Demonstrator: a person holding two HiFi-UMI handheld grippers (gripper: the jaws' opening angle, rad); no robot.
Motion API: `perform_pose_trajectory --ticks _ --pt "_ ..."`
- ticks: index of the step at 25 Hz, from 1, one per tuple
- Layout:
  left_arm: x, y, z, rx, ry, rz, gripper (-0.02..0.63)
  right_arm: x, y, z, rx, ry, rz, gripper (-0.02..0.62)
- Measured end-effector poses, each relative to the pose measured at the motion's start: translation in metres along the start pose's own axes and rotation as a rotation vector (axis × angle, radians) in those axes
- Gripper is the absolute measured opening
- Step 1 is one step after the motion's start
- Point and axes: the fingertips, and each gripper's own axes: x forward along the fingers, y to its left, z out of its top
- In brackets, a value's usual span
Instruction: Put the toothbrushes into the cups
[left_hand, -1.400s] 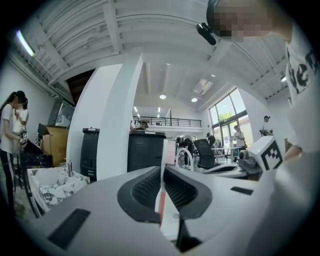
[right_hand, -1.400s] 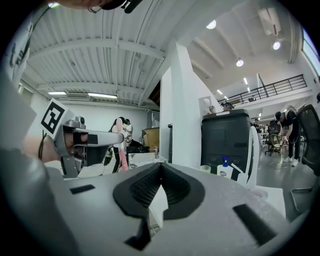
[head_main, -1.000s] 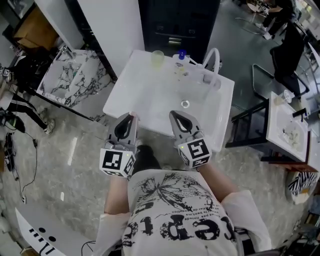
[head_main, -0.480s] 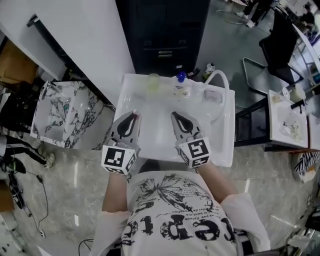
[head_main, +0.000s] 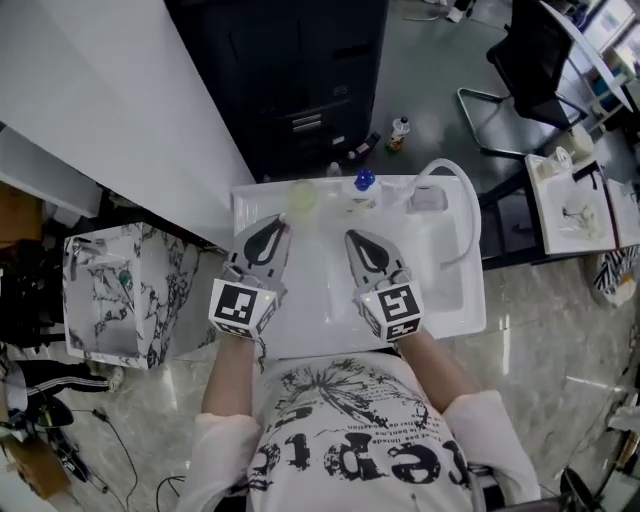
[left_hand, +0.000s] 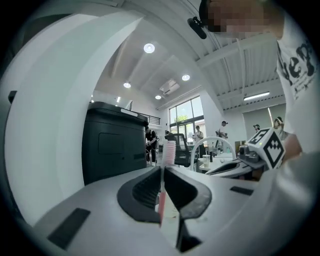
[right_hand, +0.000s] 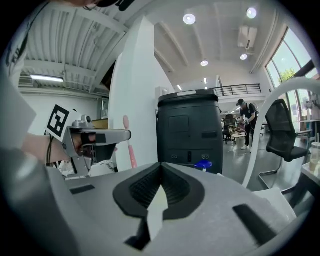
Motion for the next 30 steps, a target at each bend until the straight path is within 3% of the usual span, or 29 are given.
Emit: perform_pose_trajectory --ticks 15,19,30 --pt "0.068 0.045 -0.053 -0.067 -0.065 -0.099 0.026 0.045 0.0 -0.014 0.003 -0.004 -0.019 -0.008" --pt "0.08 0.051 -0.08 -0.135 -0.034 -0.098 0.026 0.046 -0.005 -0.027 0.019 0.022 -0.04 -0.008" --pt "0.099 0.055 -0.134 -0.191 0.077 -0.083 0.026 0.044 -0.019 -0.052 0.057 0.076 -0.076 -0.008"
